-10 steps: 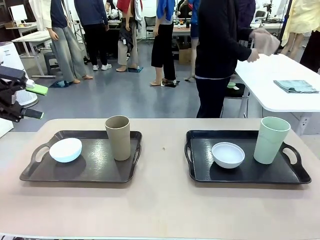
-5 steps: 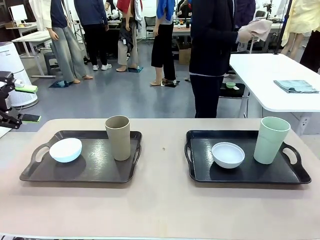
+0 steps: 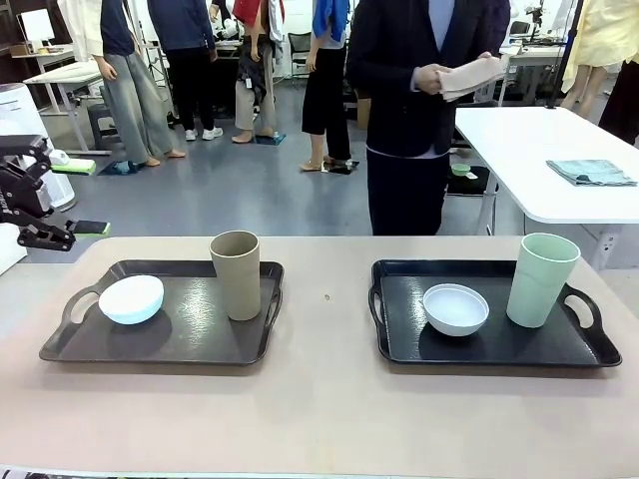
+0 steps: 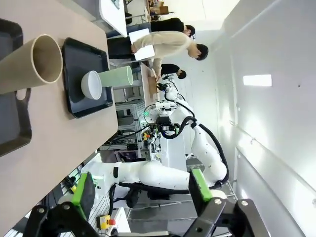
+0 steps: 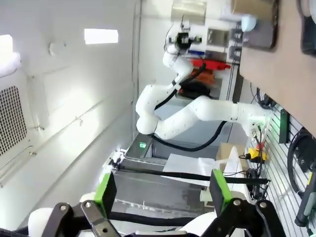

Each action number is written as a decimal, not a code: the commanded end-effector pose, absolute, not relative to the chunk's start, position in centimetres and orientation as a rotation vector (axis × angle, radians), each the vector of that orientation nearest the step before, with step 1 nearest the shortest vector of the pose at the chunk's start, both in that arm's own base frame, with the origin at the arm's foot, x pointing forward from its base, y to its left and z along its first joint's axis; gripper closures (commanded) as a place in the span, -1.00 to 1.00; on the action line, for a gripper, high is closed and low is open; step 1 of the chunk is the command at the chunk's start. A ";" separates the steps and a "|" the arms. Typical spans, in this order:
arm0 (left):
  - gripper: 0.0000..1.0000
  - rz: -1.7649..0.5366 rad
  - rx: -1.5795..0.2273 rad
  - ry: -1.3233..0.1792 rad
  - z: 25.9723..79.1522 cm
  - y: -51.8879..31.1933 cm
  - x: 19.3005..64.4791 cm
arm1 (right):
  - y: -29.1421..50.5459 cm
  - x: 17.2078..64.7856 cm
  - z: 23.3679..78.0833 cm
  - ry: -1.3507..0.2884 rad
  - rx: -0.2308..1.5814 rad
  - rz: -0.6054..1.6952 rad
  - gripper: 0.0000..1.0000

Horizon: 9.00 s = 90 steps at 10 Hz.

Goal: Set up a tray with a mat and arrange the tableware.
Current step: Pick up the Picnic Bowl and Reusable plastic cup from the Handle tray in front of the human's position and hold them in the air.

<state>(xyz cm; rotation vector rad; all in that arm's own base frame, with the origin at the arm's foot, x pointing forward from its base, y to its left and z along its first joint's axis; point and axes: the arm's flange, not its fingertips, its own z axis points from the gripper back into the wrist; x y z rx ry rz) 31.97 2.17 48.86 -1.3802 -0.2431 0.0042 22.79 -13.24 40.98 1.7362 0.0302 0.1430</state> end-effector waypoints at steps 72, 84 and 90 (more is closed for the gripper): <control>-1.00 0.027 -0.190 -0.092 49.8 0.7 42.8 | 36.5 46.6 40.4 -0.600 0.744 1.378 -1.00; -1.00 -0.028 0.058 -0.040 40.5 0.6 44.8 | 42.1 50.9 30.7 -0.759 0.942 1.415 -1.00; -1.00 -0.050 -0.019 -0.058 38.2 0.0 46.4 | 44.9 50.6 30.1 -0.728 0.975 1.439 -1.00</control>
